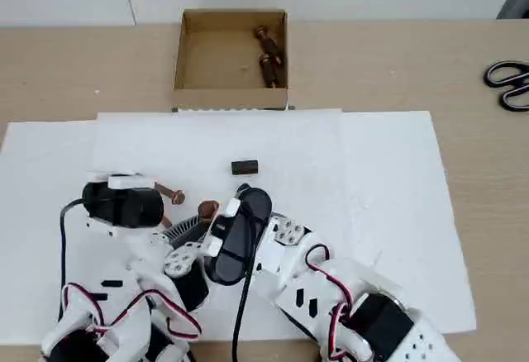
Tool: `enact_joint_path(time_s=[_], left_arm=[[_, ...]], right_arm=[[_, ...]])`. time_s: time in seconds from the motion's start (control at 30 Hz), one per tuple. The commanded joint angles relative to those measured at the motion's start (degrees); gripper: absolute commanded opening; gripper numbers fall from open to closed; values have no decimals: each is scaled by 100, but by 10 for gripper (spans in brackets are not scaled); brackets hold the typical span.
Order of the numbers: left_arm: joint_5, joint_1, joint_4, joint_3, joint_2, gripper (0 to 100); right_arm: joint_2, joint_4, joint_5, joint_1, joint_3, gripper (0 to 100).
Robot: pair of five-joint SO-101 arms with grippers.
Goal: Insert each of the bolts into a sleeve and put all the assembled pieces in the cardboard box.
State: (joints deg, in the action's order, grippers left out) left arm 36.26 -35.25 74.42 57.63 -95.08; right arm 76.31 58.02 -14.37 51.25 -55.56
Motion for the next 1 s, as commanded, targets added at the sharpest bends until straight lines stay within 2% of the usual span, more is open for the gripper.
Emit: enact_joint_path(time_s=[0.0, 0.3, 0.53, 0.8, 0.9, 0.97], left_arm=[[-237, -237, 396, 295, 9, 6], [-369, -149, 396, 295, -9, 10], [-369, 158, 431, -40, 26, 191], [-378, 193, 396, -673, 35, 202], [-475, 554, 334, -822, 35, 202], [-800, 967, 246, -848, 35, 202]], right_arm=[[92, -295, -26, 22, 114, 3], [92, -356, -35, 22, 114, 3], [92, -347, -35, 22, 105, 3], [92, -347, -35, 22, 105, 3], [92, -347, -35, 22, 105, 3], [92, -347, -35, 22, 105, 3]])
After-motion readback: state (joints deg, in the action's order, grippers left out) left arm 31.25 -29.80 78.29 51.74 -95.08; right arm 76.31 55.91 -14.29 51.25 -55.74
